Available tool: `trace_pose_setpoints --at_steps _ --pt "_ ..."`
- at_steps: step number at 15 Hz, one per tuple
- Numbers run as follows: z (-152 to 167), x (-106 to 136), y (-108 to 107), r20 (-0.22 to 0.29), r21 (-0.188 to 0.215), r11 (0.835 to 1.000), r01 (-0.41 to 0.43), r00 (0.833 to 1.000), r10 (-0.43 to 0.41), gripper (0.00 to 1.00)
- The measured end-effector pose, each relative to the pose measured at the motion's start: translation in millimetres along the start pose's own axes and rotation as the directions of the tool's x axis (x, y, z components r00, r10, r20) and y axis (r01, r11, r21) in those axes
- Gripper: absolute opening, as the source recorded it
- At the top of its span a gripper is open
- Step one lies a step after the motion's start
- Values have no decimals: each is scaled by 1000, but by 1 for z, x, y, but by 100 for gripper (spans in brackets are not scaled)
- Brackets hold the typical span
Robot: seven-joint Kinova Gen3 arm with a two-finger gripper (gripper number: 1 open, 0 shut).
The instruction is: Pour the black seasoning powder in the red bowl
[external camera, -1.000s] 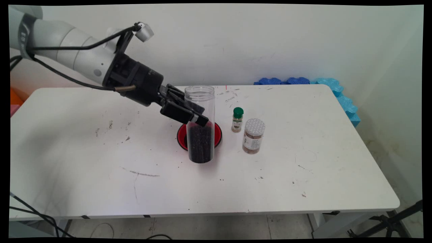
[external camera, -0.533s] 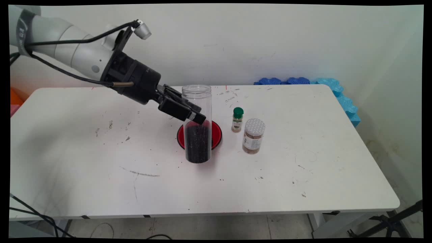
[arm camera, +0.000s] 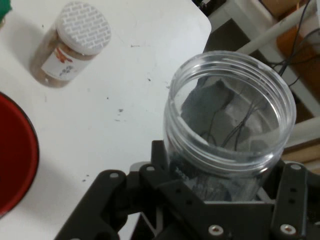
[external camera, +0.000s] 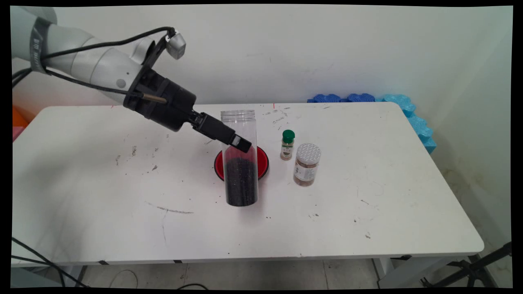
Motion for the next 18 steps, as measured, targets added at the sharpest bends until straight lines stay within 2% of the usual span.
trace_pose_setpoints --at_steps 2,5,12,14,18 --pt "2 0 -2 -2 -6 997 73 997 -73 0" --pt "5 0 -9 -10 -4 984 177 984 -177 0" --pt "14 -4 -23 -13 -3 931 365 931 -365 0" --pt "17 -6 -27 -13 -10 906 423 906 -423 0" --pt "20 -9 -36 -23 -21 833 554 832 -554 0"
